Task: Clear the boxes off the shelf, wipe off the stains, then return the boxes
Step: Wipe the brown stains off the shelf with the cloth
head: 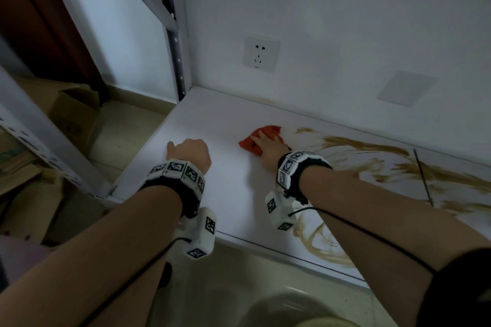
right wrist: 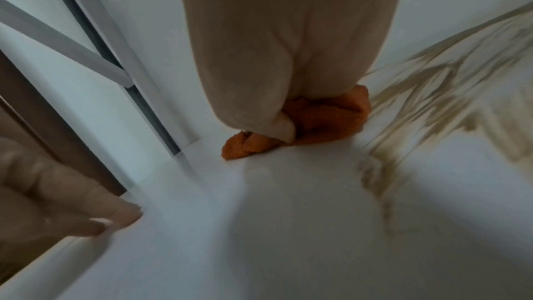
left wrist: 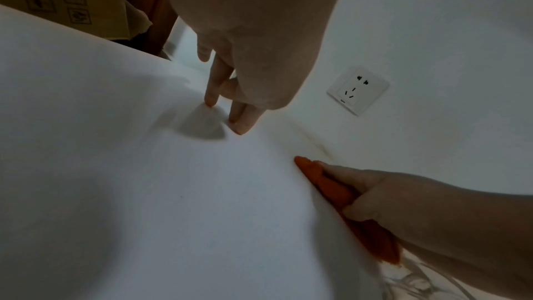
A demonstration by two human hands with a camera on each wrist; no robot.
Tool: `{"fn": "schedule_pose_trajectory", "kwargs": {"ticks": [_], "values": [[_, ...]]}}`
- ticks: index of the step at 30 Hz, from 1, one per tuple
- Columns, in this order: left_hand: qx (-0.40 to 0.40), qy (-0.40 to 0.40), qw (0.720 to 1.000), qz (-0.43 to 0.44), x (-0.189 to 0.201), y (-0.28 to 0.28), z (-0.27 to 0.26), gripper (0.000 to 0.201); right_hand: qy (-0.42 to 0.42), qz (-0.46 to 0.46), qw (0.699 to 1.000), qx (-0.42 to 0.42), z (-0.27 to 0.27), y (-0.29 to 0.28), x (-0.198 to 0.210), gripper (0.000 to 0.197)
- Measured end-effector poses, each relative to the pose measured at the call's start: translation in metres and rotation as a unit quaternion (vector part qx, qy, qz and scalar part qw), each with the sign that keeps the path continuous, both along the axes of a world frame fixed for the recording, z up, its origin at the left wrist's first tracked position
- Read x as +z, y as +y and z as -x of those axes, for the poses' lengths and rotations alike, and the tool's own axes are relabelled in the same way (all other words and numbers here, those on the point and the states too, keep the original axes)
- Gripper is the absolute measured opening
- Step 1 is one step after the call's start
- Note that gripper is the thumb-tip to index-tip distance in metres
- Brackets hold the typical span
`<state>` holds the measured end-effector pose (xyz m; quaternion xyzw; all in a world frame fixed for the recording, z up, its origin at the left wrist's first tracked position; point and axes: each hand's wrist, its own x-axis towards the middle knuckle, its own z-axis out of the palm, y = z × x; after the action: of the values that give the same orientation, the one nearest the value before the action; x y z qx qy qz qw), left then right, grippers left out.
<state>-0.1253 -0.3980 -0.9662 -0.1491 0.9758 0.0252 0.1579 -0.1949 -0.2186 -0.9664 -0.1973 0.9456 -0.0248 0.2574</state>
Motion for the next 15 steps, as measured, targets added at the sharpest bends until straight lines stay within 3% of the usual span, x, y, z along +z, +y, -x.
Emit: {"fn": "schedule_pose_trajectory", "kwargs": {"ticks": [6,10,15], "values": [[0.004,-0.005,1.000,0.004,0.002,0.004,-0.006,0.039,-0.012,0.031,0.995,0.094,-0.043,-0.030,-0.001,0.063],[0.006,-0.001,1.000,0.019,0.010,0.012,-0.021,0.029,-0.023,0.031,0.987,0.155,-0.068,-0.015,-0.004,0.063],[-0.009,-0.012,0.999,0.033,0.021,0.021,-0.047,0.024,-0.046,0.017,0.988,0.144,-0.084,0.022,0.009,0.062]]}}
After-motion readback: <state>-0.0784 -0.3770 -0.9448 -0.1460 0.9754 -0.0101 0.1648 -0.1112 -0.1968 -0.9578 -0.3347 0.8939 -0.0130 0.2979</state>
